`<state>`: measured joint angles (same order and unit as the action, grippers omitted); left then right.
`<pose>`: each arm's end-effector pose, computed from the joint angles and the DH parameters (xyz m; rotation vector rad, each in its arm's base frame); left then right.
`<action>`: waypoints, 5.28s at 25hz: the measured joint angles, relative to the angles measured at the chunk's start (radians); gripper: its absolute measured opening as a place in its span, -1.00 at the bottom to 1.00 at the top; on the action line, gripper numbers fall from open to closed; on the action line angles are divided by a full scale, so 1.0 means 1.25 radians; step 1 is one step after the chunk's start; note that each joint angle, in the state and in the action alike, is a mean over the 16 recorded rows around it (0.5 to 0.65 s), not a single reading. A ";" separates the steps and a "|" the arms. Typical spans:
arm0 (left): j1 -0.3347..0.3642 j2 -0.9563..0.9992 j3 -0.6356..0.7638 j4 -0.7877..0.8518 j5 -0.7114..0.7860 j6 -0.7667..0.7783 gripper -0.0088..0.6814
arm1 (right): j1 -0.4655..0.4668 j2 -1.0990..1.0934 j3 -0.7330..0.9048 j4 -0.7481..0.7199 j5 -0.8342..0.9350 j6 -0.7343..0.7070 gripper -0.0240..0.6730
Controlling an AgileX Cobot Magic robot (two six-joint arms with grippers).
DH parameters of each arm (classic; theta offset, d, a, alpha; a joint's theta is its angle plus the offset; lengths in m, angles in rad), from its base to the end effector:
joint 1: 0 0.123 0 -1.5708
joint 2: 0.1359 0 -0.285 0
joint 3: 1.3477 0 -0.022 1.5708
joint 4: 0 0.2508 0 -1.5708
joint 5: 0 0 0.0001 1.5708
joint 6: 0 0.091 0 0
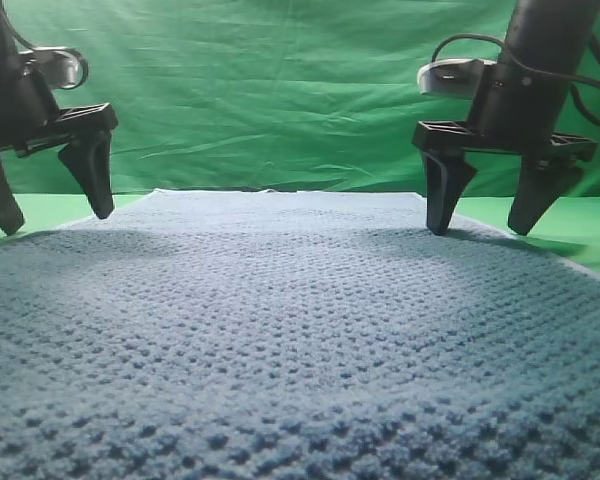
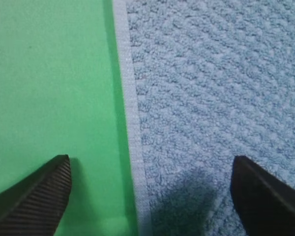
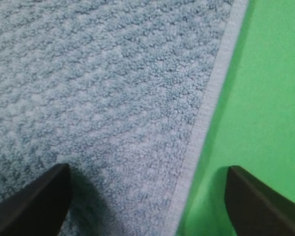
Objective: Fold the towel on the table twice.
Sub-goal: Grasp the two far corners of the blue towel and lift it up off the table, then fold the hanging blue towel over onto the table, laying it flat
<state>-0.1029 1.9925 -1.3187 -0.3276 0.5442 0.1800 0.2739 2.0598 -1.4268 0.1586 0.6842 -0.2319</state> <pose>0.4082 -0.0574 0.1640 0.0531 2.6830 -0.2890 0.4050 0.1232 0.1576 -0.5560 2.7429 0.1800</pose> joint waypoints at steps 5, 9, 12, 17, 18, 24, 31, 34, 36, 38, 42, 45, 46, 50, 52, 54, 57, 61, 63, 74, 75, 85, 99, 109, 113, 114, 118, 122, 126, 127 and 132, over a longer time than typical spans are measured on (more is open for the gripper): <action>-0.003 0.013 -0.008 0.002 0.004 0.009 0.46 | 0.000 0.005 -0.003 -0.004 -0.001 0.000 0.54; -0.009 0.024 -0.015 0.004 0.009 0.020 0.03 | 0.000 0.010 -0.007 -0.004 0.000 0.002 0.18; -0.013 0.031 -0.022 0.004 0.016 0.028 -0.30 | 0.000 0.013 -0.010 -0.002 0.002 0.004 -0.12; -0.022 0.039 -0.042 0.004 0.044 0.039 -0.74 | 0.000 0.010 -0.013 0.000 0.007 0.008 -0.61; -0.024 0.038 -0.047 0.004 0.053 0.041 -0.81 | 0.000 0.006 -0.013 0.001 0.008 0.009 -0.69; -0.031 0.017 -0.091 0.002 0.118 0.042 -0.97 | -0.007 -0.048 -0.010 0.006 0.017 0.012 -0.92; -0.036 -0.034 -0.168 0.001 0.204 0.039 -0.97 | -0.029 -0.156 -0.007 0.005 0.030 0.010 -0.93; -0.037 -0.061 -0.208 0.001 0.232 0.037 -0.97 | -0.039 -0.202 -0.014 0.006 0.038 0.009 -0.93; -0.038 -0.077 -0.237 0.000 0.247 0.036 -0.97 | -0.045 -0.227 -0.026 0.008 0.045 0.007 -0.93; -0.038 -0.091 -0.267 -0.001 0.260 0.034 -0.97 | -0.050 -0.248 -0.045 0.011 0.051 0.006 -0.93; -0.038 -0.109 -0.335 -0.009 0.280 0.032 -0.97 | -0.053 -0.275 -0.104 0.020 0.062 0.003 -0.93; -0.038 -0.118 -0.389 -0.019 0.285 0.031 -0.97 | -0.053 -0.285 -0.165 0.028 0.068 0.000 -0.93; -0.038 -0.121 -0.408 -0.023 0.285 0.031 -0.97 | -0.053 -0.287 -0.188 0.032 0.069 -0.001 -0.93; -0.038 -0.126 -0.477 -0.041 0.272 0.031 -0.97 | -0.053 -0.291 -0.277 0.051 0.060 -0.012 -0.93; -0.038 -0.127 -0.507 -0.058 0.258 0.031 -0.97 | -0.053 -0.292 -0.314 0.066 0.048 -0.022 -0.93; -0.038 -0.127 -0.532 -0.078 0.238 0.034 -0.97 | -0.053 -0.292 -0.344 0.086 0.031 -0.038 -0.93; -0.040 -0.127 -0.559 -0.108 0.199 0.043 -0.97 | -0.053 -0.286 -0.377 0.130 -0.004 -0.075 -0.93; -0.045 -0.125 -0.579 -0.145 0.137 0.060 -0.97 | -0.053 -0.266 -0.404 0.205 -0.062 -0.143 -0.93; -0.048 -0.120 -0.583 -0.163 0.106 0.069 -0.97 | -0.053 -0.249 -0.415 0.244 -0.091 -0.180 -0.93; -0.062 -0.082 -0.585 -0.170 0.007 0.103 -0.97 | -0.054 -0.149 -0.488 0.362 -0.138 -0.337 -0.93; -0.062 -0.079 -0.585 -0.164 0.009 0.103 -0.97 | -0.054 -0.144 -0.493 0.358 -0.126 -0.342 -0.93; -0.063 -0.081 -0.585 -0.098 0.104 0.103 -0.97 | -0.055 -0.147 -0.512 0.228 0.062 -0.303 -0.93; -0.063 -0.149 -0.575 -0.047 0.280 0.075 -0.97 | -0.055 -0.244 -0.480 0.075 0.269 -0.230 -0.93; -0.063 -0.244 -0.401 -0.045 0.276 0.054 -0.97 | -0.055 -0.363 -0.273 0.060 0.256 -0.223 -0.93; -0.063 -0.310 -0.277 -0.057 0.247 0.053 -0.97 | -0.055 -0.423 -0.171 0.060 0.234 -0.222 -0.93; -0.063 -0.329 -0.244 -0.060 0.239 0.052 -0.97 | -0.055 -0.438 -0.147 0.060 0.229 -0.222 -0.93; -0.063 -0.405 -0.117 -0.075 0.210 0.053 -0.97 | -0.055 -0.498 -0.063 0.060 0.217 -0.221 -0.93; -0.063 -0.481 -0.006 -0.096 0.189 0.058 -0.97 | -0.055 -0.558 0.013 0.062 0.212 -0.221 -0.93; -0.063 -0.549 0.094 -0.135 0.177 0.076 -0.97 | -0.055 -0.618 0.092 0.070 0.207 -0.221 -0.93; -0.063 -0.564 0.118 -0.146 0.175 0.081 -0.97 | -0.055 -0.634 0.113 0.072 0.205 -0.221 -0.93; -0.063 -0.633 0.228 -0.199 0.170 0.110 -0.97 | -0.055 -0.711 0.216 0.087 0.200 -0.221 -0.93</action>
<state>-0.1814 1.2007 -1.0341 -0.5762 0.7567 0.3181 0.2055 1.1714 -1.1565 0.2677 0.9339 -0.5087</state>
